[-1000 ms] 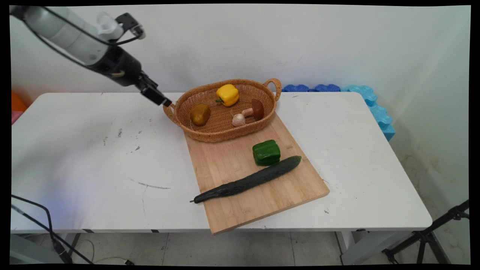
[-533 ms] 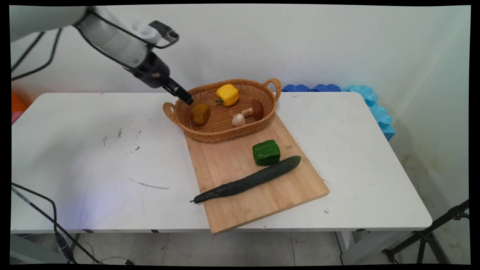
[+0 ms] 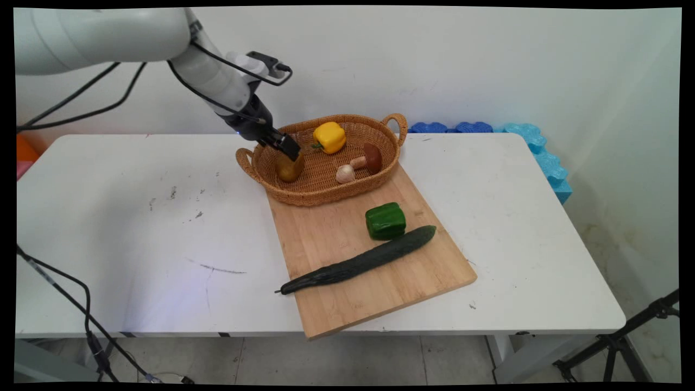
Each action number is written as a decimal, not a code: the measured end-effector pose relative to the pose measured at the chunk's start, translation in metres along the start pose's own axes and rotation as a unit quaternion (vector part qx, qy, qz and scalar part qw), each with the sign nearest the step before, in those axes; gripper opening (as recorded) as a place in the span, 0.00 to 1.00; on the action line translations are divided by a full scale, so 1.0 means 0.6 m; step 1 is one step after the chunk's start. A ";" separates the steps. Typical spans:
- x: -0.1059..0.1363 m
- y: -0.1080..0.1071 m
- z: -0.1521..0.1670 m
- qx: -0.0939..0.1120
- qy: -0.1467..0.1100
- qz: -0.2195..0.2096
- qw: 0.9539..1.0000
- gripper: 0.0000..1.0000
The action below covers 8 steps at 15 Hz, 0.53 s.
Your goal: Pick up the potato from the vegetable basket
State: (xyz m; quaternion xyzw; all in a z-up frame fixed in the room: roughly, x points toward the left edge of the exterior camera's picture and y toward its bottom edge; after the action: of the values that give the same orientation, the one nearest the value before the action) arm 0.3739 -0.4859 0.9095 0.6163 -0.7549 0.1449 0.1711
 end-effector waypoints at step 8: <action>0.017 0.008 0.070 0.018 -0.011 -0.030 0.999 1.00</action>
State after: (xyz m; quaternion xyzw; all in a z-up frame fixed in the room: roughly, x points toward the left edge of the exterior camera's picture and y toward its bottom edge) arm 0.3638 -0.5118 0.8759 0.6432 -0.7353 0.1460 0.1558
